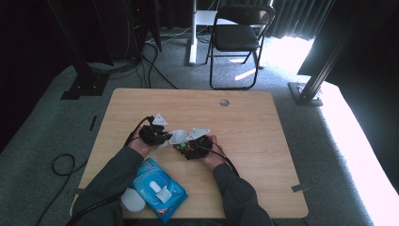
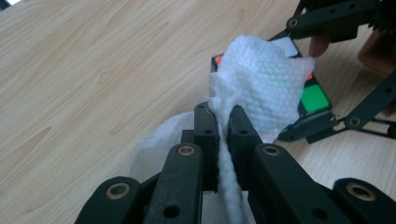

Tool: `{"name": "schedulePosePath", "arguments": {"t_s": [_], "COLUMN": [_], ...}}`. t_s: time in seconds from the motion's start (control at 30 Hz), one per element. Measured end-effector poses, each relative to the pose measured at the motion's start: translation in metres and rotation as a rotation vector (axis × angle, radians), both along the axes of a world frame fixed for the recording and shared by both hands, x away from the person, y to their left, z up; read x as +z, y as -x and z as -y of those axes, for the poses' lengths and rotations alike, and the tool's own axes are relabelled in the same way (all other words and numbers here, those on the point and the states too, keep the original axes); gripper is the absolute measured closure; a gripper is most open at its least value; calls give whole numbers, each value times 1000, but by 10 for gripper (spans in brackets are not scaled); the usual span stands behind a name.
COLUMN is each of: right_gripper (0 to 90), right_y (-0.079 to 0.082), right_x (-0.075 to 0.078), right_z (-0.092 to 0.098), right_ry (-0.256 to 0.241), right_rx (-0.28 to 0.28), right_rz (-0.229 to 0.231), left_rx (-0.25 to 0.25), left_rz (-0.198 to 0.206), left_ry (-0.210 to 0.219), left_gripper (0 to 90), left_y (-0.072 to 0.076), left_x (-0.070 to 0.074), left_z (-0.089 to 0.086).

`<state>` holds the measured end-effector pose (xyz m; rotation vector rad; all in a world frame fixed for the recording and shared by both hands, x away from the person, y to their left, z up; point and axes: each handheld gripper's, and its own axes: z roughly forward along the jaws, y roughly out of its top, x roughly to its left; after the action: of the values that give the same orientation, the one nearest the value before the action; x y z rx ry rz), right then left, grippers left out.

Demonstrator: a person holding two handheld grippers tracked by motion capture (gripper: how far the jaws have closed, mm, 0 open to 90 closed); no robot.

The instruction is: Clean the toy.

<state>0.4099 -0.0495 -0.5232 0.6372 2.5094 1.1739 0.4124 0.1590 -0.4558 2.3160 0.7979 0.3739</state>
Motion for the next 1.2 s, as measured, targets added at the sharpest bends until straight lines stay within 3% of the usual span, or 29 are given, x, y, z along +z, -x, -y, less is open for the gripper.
{"name": "schedulePosePath", "arguments": {"t_s": [0.2, 0.37, 0.97, 1.2], "right_gripper": [341, 341, 342, 341], "right_y": [0, 0, -3, -3], "right_x": [-1, -1, 1, 1], "right_z": [-6, -7, -6, -3], "right_ry": [3, -8, -13, -12], "right_rx": [11, 18, 10, 3], "right_rz": [-8, -17, -14, -15], "left_rx": [-10, -34, -124, -113], "left_rz": [4, 14, 2, 1], "left_ry": [-4, 24, -2, -17], "left_gripper": [856, 856, 854, 854], "left_y": [1, 3, 6, 4], "left_x": [-2, -1, 2, 2], "left_z": [2, 3, 13, 12]}}
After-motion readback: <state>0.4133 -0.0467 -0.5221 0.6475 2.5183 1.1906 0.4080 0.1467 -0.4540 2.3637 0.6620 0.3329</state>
